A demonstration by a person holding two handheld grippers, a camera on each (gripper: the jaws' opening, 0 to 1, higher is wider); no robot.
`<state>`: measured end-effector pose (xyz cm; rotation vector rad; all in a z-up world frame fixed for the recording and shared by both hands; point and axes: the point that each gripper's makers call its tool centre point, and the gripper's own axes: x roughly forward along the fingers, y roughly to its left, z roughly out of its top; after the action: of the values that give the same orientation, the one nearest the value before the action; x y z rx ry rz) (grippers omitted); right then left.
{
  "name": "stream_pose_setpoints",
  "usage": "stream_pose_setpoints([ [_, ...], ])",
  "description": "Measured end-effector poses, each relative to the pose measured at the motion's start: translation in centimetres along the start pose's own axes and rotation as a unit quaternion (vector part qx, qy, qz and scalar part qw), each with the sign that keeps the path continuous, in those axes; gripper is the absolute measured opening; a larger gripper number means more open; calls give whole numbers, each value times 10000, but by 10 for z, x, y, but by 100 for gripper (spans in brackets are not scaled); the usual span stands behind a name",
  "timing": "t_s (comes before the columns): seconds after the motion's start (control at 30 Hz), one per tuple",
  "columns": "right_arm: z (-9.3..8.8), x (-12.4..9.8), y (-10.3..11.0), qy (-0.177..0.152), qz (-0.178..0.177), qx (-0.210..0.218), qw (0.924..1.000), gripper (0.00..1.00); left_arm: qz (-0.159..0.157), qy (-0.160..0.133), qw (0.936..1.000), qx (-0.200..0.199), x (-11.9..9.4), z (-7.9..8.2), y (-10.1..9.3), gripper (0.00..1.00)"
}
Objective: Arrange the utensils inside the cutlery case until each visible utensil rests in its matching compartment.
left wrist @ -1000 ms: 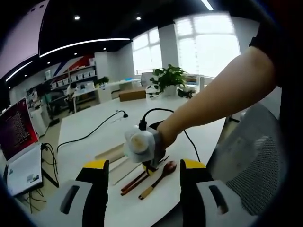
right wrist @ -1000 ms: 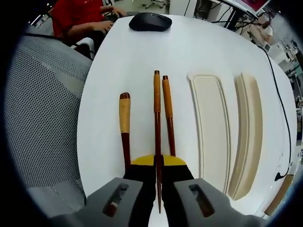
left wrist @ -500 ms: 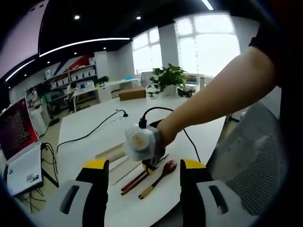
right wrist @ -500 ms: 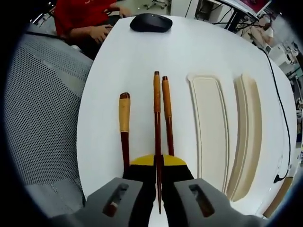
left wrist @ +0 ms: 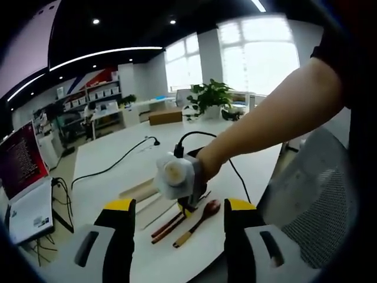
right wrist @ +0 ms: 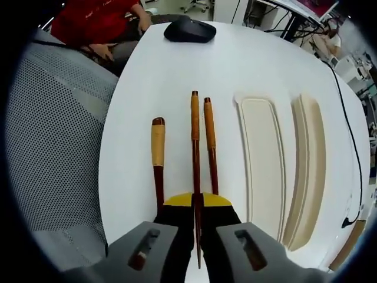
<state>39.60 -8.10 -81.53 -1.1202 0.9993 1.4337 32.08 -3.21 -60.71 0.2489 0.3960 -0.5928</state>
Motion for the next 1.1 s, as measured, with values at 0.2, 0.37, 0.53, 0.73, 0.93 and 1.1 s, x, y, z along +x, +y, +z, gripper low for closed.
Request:
stream_pose_setpoints([
  [0.2, 0, 0, 2, -53, 66, 47, 10000, 0, -25, 18, 10000, 47, 1, 0, -1, 62],
  [0.37, 1, -3, 1, -92, 39, 50, 9999, 0, 5, -20, 10000, -54, 0, 0, 1, 62],
  [0.53, 3, -4, 0, -122, 31, 38, 9999, 0, 2, -7, 10000, -38, 0, 0, 1, 62],
  [0.73, 5, -5, 2, -160, 38, 19, 9999, 0, -1, 1, 10000, -17, -1, 0, 0, 62],
  [0.93, 7, -7, -1, -401, 91, 213, 9989, 0, -24, -1, 10000, -22, 0, 0, 0, 62],
  [1.1, 7, -9, -2, -445, 84, 216, 9987, 0, -25, -18, 10000, -42, 0, 0, 1, 62],
])
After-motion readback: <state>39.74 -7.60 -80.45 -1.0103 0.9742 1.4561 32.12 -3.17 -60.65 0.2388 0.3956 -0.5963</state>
